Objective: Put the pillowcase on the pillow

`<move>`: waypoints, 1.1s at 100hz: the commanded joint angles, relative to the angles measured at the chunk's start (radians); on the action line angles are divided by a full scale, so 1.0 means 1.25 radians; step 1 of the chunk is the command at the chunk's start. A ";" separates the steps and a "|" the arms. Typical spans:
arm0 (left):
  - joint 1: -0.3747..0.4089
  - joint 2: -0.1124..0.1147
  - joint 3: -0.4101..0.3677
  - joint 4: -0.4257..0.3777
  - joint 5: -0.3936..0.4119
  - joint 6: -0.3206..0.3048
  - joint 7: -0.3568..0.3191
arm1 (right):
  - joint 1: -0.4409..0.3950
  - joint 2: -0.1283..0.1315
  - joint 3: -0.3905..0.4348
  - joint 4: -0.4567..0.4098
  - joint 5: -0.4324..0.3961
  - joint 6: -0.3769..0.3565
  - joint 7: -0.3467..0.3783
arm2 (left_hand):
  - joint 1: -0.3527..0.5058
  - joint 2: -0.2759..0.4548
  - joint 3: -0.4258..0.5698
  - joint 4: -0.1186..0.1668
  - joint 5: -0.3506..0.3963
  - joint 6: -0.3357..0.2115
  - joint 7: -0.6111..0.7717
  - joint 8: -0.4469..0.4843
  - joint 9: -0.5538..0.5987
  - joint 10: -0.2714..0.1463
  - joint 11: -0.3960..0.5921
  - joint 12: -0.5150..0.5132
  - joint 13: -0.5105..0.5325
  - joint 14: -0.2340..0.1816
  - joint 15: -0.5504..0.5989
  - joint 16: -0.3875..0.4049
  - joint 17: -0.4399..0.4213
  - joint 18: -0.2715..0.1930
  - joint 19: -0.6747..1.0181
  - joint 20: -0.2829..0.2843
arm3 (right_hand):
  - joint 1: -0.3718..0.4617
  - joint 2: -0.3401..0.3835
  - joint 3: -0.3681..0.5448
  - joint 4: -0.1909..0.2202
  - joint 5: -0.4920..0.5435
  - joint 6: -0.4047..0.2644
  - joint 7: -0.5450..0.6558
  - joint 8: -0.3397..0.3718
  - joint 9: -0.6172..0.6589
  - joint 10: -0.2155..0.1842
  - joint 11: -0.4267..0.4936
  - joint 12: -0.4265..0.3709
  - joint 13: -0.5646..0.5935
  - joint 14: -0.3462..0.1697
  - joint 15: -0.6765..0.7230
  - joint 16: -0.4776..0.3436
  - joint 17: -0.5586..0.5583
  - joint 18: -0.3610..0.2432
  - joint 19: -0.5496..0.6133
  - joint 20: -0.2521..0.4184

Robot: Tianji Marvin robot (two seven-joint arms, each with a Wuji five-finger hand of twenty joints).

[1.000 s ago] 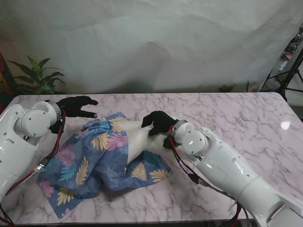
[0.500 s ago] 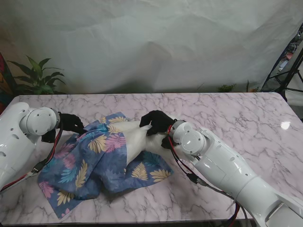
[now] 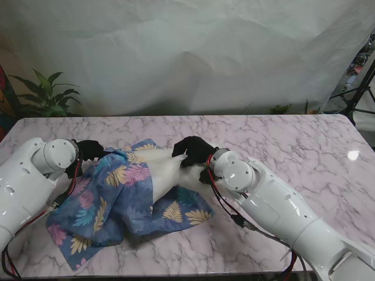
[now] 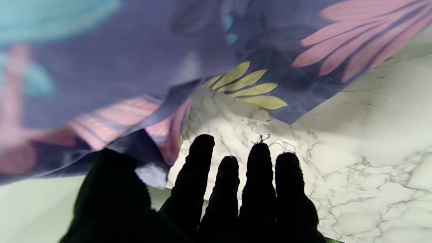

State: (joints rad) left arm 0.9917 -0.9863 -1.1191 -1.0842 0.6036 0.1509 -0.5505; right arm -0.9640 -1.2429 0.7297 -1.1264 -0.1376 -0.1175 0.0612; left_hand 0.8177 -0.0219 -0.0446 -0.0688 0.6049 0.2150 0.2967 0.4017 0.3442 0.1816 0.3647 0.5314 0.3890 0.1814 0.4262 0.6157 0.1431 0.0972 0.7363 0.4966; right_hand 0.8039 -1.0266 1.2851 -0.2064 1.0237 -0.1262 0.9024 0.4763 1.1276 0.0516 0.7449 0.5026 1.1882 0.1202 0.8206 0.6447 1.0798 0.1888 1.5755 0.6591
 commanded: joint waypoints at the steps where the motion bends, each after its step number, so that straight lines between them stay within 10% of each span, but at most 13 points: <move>1: 0.003 -0.023 0.000 0.016 -0.018 0.007 0.012 | -0.003 -0.001 0.003 -0.012 0.000 -0.002 0.001 | 0.076 -0.005 0.021 0.025 0.039 -0.031 0.062 0.028 0.039 -0.015 0.036 0.024 0.042 0.002 0.041 0.023 0.013 0.013 0.051 0.015 | 0.072 0.127 0.146 0.059 0.038 -0.071 0.094 0.030 0.013 -0.046 0.063 0.022 0.096 -0.079 0.148 0.033 0.040 -0.281 -0.001 0.003; 34: 0.006 -0.057 -0.012 0.042 -0.081 0.050 0.129 | -0.003 0.002 0.001 -0.015 0.002 -0.001 0.011 | 0.295 -0.069 0.028 0.037 0.045 -0.181 0.444 0.092 0.156 -0.060 0.118 0.062 0.124 0.000 0.093 0.057 0.051 0.023 0.136 0.026 | 0.072 0.127 0.145 0.059 0.037 -0.071 0.093 0.030 0.012 -0.044 0.063 0.022 0.097 -0.079 0.147 0.033 0.040 -0.281 -0.001 0.004; 110: -0.062 -0.048 0.015 -0.066 -0.030 -0.030 0.088 | 0.010 0.009 -0.013 -0.004 0.031 -0.056 0.059 | 0.292 -0.106 0.034 0.039 0.089 -0.250 0.419 0.145 0.194 -0.086 0.082 0.025 0.119 -0.006 0.046 0.005 0.028 0.015 0.112 0.015 | 0.071 0.132 0.141 0.057 0.032 -0.072 0.093 0.031 0.006 -0.049 0.063 0.023 0.096 -0.081 0.140 0.033 0.038 -0.280 -0.008 0.002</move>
State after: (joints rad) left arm 0.9473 -1.0407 -1.1214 -1.1563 0.5563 0.1427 -0.4180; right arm -0.9564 -1.2317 0.7168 -1.1323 -0.1074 -0.1726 0.1222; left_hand 1.1445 -0.1488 -0.0346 -0.0615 0.6803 -0.0198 0.8195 0.5731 0.5635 0.0939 0.4780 0.5740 0.5292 0.1822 0.4987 0.6292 0.1904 0.1183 0.8712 0.5087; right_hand 0.8023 -1.0174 1.2842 -0.2064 1.0232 -0.1262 0.9024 0.4763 1.1273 0.0515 0.7452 0.5094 1.1882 0.1202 0.8206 0.6471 1.0798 0.1888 1.5694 0.6591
